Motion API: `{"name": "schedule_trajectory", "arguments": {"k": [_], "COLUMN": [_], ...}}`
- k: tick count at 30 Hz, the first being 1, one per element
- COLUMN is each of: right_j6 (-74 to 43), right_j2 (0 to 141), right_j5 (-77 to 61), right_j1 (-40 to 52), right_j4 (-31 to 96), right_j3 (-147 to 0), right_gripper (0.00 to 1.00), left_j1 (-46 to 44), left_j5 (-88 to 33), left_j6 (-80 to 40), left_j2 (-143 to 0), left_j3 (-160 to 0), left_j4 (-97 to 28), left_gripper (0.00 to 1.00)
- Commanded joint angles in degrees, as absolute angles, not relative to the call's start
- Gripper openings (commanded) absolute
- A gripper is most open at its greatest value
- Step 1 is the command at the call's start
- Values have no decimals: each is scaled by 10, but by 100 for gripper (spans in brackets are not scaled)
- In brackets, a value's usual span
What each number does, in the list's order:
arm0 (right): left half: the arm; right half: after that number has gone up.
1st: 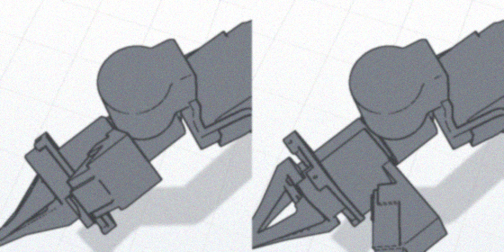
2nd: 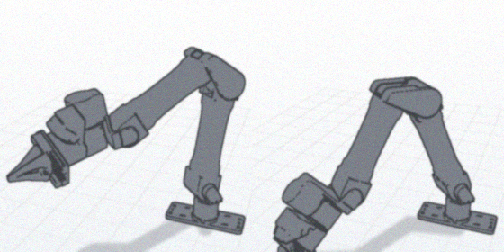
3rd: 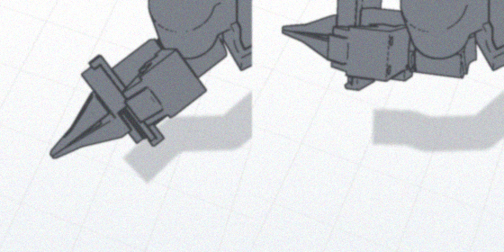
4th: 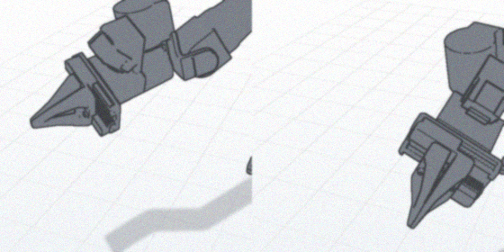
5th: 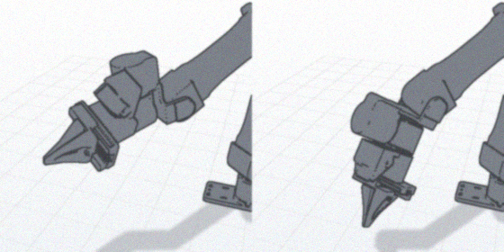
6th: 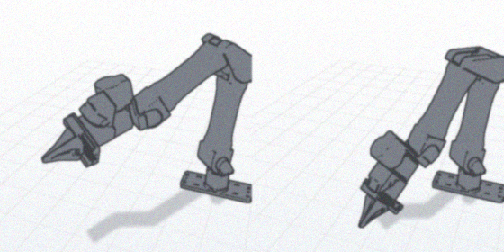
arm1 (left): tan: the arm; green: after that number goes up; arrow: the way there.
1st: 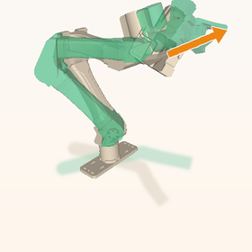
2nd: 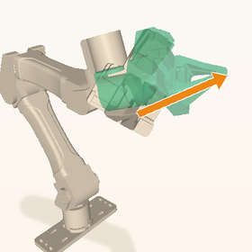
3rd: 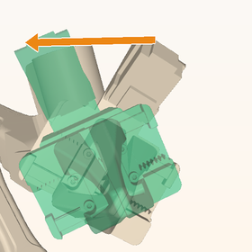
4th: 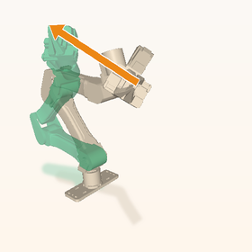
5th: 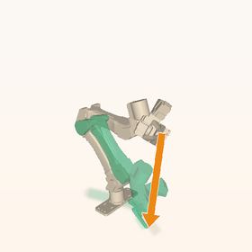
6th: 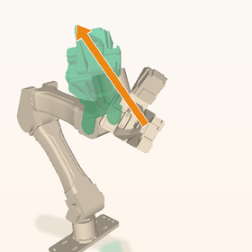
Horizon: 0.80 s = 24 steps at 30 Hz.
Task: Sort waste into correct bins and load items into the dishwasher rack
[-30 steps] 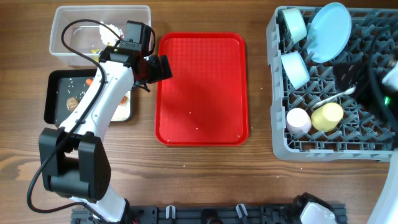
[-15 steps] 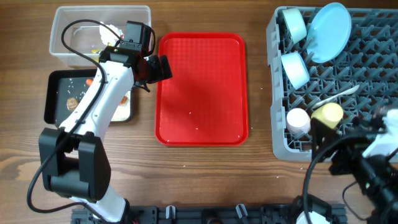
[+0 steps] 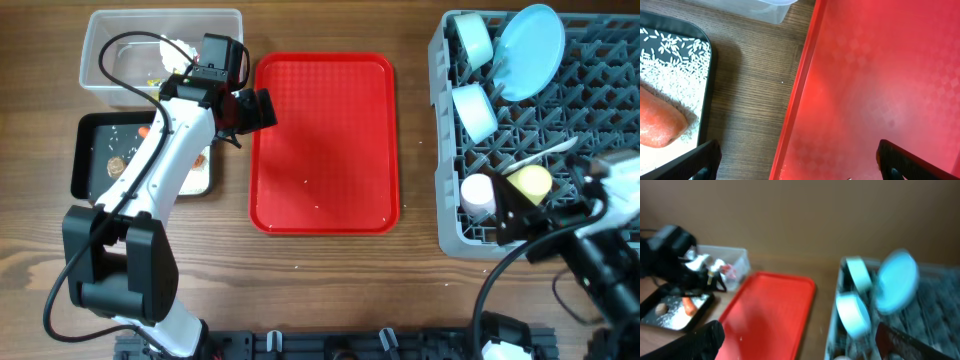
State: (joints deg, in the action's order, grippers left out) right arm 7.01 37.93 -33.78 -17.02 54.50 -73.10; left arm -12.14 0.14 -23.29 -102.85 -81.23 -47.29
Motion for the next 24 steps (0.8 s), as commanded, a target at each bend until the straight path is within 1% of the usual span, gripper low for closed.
{"name": "schedule_trajectory", "arguments": {"k": [1,4,6,8,12,17,20,24], "right_j6": [73,72,39,-15,-94,-96,-117,-186], "right_j2": [375,370,358,340,289,195,142,78], "right_j5": [-317,-273,-229,-191,-146,-133,-124,-77], "right_j1": [-84,-13,27,44,50,50,50,50], "right_j4": [464,391,331,281,185,79,51,34], "right_j3": [-666,-603,-547,-493,-377,-230,-165,-96], "right_gripper": [100,100,100,100,100,100,100,100], "left_j1": [-118,-118,-118,-118,-118,-118,-118,-118], "left_j5": [0,0,0,1,0,1,0,0], "left_j6": [-241,-241,-241,-241,-241,-241,-241,-241], "left_j2": [-1028,-1029,-1028,-1029,-1029,-1029,-1029,-1028], "left_j3": [-814,-814,-814,-814,-814,-814,-814,-814], "left_j4": [-472,-472,-472,-472,-472,-472,-472,-472], "left_gripper": [100,100,100,100,100,100,100,100]}}
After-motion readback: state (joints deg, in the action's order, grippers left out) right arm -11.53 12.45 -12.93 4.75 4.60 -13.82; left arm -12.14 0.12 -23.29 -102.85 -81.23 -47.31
